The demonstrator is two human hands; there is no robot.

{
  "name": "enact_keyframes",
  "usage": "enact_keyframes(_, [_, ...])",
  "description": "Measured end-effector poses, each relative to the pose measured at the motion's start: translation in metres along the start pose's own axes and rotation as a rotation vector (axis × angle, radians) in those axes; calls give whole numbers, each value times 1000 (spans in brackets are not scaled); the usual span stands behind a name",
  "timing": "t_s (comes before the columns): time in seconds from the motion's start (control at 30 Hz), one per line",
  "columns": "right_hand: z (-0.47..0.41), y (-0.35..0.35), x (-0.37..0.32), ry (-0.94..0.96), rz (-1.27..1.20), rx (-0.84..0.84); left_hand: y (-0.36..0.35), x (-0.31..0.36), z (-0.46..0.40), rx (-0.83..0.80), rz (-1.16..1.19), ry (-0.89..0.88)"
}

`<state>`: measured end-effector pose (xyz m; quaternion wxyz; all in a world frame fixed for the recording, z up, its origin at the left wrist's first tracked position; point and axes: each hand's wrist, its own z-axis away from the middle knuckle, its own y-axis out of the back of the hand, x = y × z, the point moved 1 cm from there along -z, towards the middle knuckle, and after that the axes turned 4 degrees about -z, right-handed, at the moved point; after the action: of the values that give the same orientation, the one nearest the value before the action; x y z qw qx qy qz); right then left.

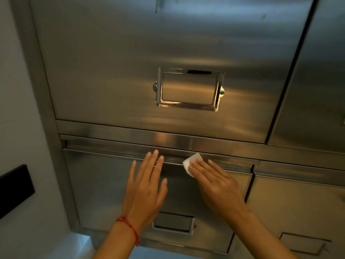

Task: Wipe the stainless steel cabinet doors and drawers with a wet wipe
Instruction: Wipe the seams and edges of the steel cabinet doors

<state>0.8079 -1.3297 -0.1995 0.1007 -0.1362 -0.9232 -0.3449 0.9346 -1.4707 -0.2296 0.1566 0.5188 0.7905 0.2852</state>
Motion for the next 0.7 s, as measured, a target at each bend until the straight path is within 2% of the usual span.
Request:
enact_keyframes(0.4, [3, 2, -6, -199, -161, 32, 1, 13, -16, -20, 50, -10])
enact_keyframes(0.5, [-1, -3, -7, -201, -184, 86, -3, 13, -22, 16, 31, -34])
enact_keyframes(0.7, [-12, 0, -4, -264, -257, 83, 6, 15, -37, 49, 79, -13])
